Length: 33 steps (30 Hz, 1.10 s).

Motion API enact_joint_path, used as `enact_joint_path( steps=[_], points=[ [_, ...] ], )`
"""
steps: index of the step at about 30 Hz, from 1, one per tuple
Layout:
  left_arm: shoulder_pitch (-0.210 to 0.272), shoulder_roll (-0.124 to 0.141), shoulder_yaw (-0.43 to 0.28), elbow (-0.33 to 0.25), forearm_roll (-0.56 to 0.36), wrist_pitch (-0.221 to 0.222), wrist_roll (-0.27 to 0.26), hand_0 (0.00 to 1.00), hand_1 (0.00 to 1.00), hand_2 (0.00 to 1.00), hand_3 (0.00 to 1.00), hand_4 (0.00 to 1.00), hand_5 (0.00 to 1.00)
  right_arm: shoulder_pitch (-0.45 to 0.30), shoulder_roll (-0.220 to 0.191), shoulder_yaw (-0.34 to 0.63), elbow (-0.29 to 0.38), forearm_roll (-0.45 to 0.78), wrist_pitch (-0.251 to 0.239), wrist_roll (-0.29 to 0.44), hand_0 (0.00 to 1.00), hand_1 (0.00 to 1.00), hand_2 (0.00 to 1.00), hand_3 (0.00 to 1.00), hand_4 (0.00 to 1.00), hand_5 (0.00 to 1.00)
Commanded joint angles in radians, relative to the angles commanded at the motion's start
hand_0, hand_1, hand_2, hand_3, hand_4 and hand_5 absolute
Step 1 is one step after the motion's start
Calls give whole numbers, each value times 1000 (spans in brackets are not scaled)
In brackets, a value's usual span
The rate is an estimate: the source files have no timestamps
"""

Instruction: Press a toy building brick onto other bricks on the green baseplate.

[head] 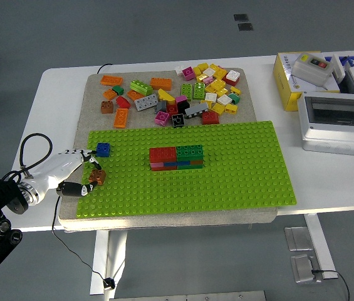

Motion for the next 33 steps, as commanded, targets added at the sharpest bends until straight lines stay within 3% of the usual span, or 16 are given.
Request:
enact_joint_path(
  steps=[7,24,25,30,31,33],
  points=[
    [1,0,-1,0,-3,-11,5,994,949,940,779,604,141,1,0,-3,0,2,0,1,711,649,686,748,653,998],
    [0,-1,0,2,-10,-18,6,994,949,939,782,608,140,2,0,-6,0,6,-2,3,710,649,685,748,652,998],
    [0,-1,0,3,-11,-18,6,994,949,935,713,606,140,2,0,-7,0,6,-2,4,710,649,685,747,652,998],
    [0,-1,0,5,-14,-17,3,994,949,935,713,606,140,3,-1,-8,0,8,-3,5,710,649,685,747,652,998],
    [0,-2,0,5,-15,-16,3,993,949,934,596,597,142,3,-1,-9,0,9,-3,5,711,649,684,747,651,998],
    [0,-2,0,5,-16,-14,2,993,949,934,596,597,142,3,-1,-9,0,9,-3,6,711,649,684,747,651,998]
  ],
)
